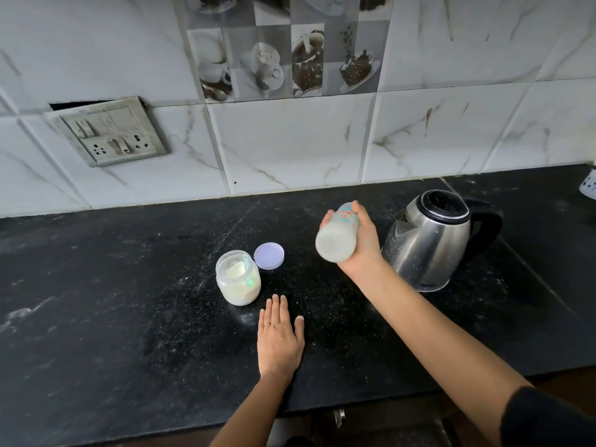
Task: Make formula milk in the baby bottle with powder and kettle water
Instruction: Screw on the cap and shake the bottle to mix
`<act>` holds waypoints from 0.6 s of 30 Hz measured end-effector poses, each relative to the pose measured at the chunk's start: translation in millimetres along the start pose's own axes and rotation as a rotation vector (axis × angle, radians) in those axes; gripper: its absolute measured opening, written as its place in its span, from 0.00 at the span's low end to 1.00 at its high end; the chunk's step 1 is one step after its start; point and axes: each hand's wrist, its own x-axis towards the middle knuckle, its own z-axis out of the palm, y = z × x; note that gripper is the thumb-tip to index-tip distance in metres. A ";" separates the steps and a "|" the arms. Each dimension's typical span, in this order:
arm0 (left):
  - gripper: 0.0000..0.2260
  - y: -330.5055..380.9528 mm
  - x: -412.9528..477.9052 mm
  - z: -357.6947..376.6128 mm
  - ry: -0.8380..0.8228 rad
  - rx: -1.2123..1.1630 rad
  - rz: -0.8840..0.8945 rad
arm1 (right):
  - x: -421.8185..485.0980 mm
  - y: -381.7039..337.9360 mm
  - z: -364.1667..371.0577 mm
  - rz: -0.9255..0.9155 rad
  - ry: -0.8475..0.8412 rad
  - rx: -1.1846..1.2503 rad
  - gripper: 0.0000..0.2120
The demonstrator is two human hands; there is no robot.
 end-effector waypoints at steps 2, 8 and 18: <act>0.32 0.5 -0.7 -0.4 0.003 -0.007 -0.002 | -6.2 9.4 -5.5 0.043 -0.092 -0.122 0.17; 0.27 0.6 0.4 0.5 0.015 -0.015 -0.001 | -0.3 7.7 -2.8 -0.014 -0.099 -0.141 0.16; 0.34 0.9 -0.4 0.2 0.028 -0.015 0.008 | 1.0 22.3 -1.7 0.048 -0.123 -0.220 0.15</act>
